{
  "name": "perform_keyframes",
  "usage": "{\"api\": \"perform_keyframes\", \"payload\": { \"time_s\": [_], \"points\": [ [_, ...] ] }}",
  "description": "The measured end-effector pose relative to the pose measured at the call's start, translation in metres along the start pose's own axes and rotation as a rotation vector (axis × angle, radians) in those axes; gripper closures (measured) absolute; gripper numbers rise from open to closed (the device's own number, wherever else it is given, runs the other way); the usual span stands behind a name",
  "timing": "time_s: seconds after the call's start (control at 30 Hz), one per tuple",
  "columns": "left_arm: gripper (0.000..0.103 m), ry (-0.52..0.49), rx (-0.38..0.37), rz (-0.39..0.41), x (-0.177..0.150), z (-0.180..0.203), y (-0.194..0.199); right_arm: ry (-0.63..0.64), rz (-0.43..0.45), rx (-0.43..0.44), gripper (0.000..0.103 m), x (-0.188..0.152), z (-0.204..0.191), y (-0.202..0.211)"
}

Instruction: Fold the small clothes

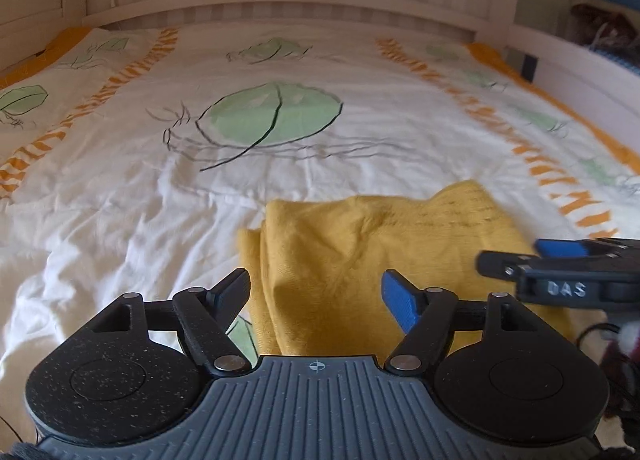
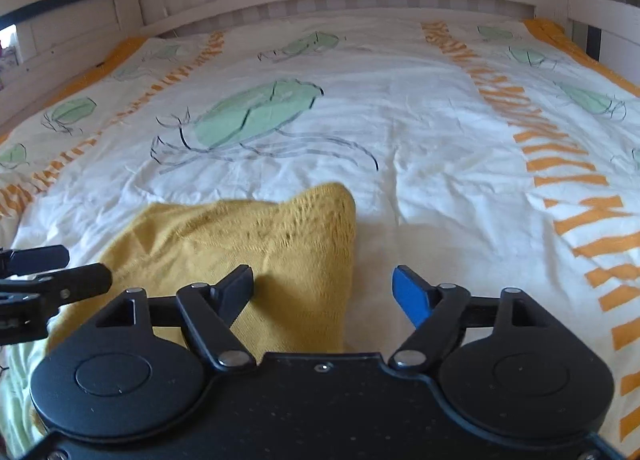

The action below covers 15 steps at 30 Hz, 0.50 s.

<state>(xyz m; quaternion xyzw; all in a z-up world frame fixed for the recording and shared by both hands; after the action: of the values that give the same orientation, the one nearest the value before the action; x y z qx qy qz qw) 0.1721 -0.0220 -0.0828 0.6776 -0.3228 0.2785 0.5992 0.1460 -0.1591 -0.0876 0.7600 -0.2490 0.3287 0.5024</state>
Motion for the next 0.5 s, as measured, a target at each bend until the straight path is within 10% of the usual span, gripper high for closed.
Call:
{"api": "perform_keyframes", "payload": {
  "time_s": [0.3, 0.5],
  "points": [
    [0.000, 0.054, 0.067, -0.090, -0.019, -0.022, -0.037, -0.039, 0.023, 0.004, 0.006, -0.016, 0.009, -0.001],
    [0.000, 0.127, 0.002, -0.135, -0.021, -0.032, -0.040, -0.067, 0.024, 0.022, 0.001, -0.016, 0.012, 0.004]
  ]
}}
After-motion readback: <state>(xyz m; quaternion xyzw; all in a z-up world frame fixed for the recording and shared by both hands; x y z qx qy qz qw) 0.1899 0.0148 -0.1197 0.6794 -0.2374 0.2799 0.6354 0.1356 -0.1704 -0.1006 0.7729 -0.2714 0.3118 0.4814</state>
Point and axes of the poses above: each gripper's, at about its wrist camera, not at the fingertips, and y roughly against the way its jaws point, z to its right, x to its top, the point moved 8 cm from there along -y, roughly the way its jaws point, and after that the axes turned 13 degrees about x, right-handed, at the moved point
